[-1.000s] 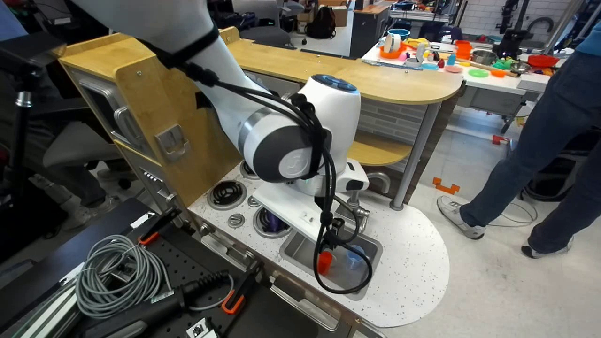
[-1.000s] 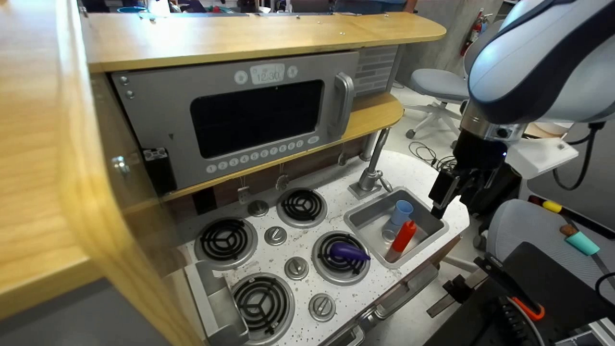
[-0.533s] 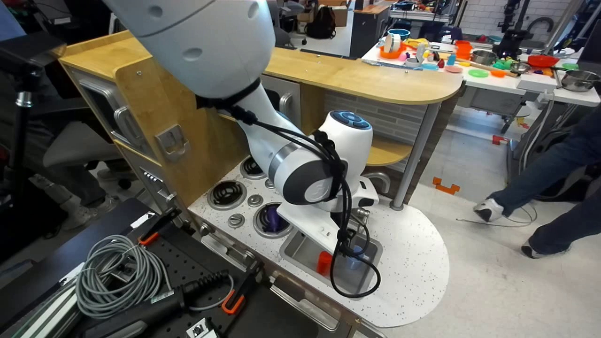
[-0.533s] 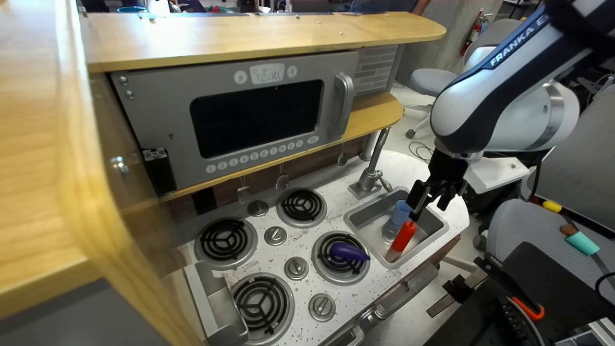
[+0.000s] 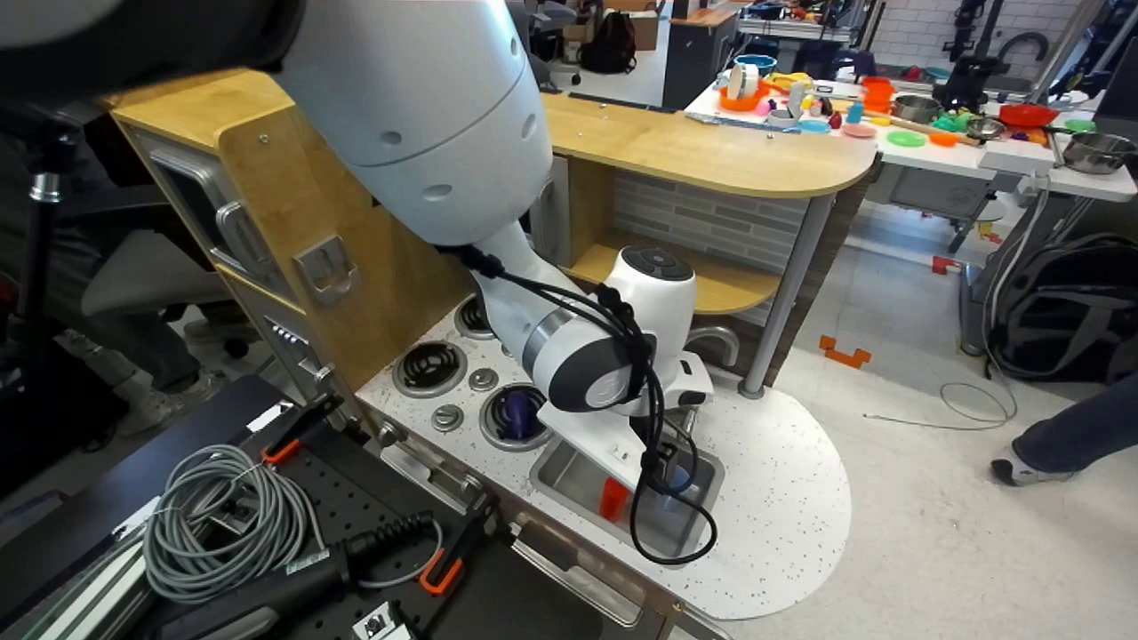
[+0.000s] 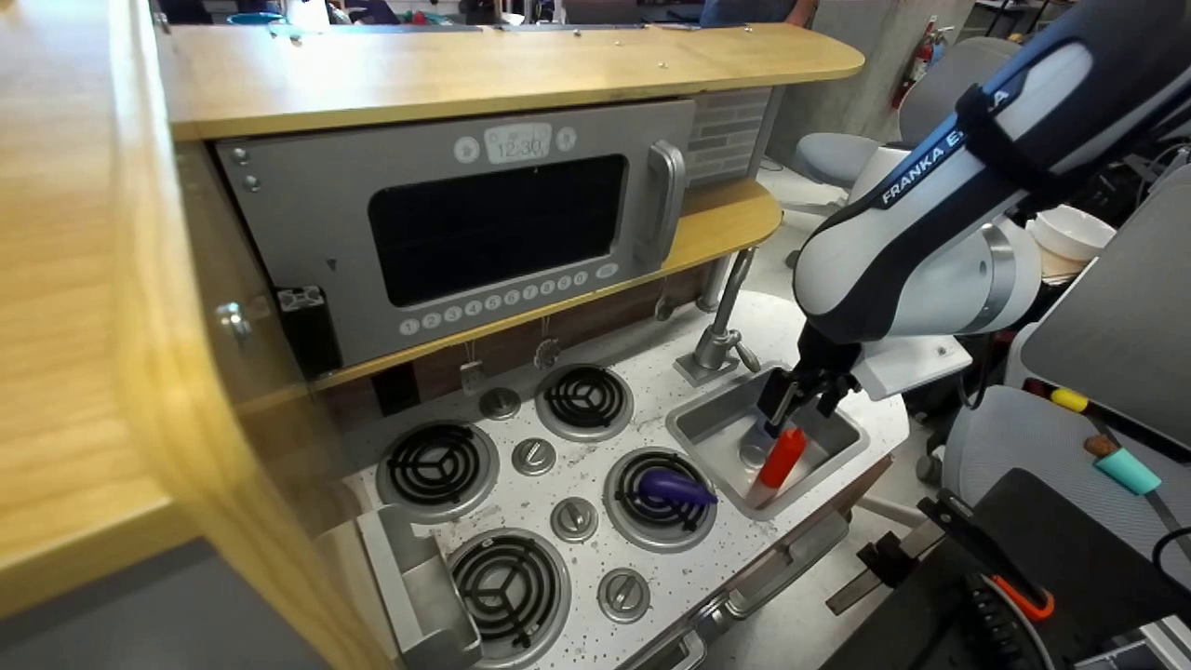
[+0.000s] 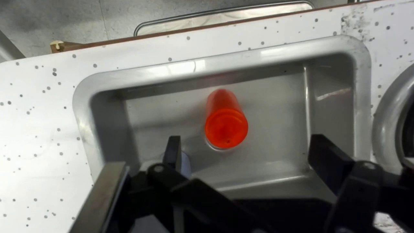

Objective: Put the sauce bottle in the blue cup

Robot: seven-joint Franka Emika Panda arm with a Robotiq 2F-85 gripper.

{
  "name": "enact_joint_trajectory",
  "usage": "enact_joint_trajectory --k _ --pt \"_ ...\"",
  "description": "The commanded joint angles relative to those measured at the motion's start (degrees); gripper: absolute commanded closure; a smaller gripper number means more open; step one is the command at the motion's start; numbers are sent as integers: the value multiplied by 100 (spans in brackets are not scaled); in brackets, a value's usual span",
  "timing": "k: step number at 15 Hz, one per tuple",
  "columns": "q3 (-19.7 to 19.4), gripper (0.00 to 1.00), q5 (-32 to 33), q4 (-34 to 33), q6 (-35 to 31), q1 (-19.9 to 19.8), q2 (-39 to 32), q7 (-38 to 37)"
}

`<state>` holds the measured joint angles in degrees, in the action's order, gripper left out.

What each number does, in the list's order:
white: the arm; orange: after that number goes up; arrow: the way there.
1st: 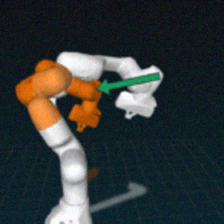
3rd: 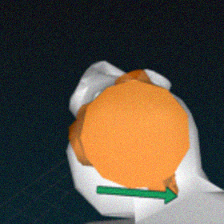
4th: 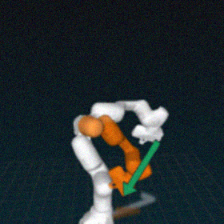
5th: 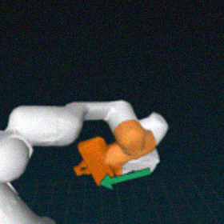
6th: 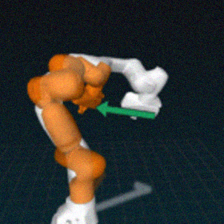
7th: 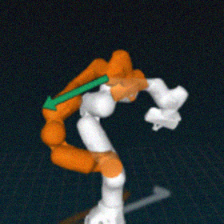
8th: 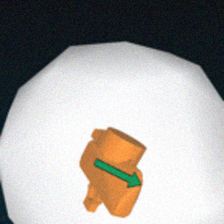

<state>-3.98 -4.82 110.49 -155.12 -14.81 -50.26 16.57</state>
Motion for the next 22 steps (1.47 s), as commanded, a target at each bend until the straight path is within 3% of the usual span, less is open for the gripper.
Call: enact_joint_trajectory --k 1,16,17,18,20,22 --pt "-52 0 235 -327 -151 29 -347 -242" --pt "-111 0 560 -744 -160 87 -899 -367" --pt "-108 4 578 -758 -161 94 -905 -373" --pt "-102 28 589 -763 -153 98 -904 -376" --pt "-107 31 605 -770 -158 110 -909 -385" --pt "-113 47 600 -768 -144 118 -904 -403"
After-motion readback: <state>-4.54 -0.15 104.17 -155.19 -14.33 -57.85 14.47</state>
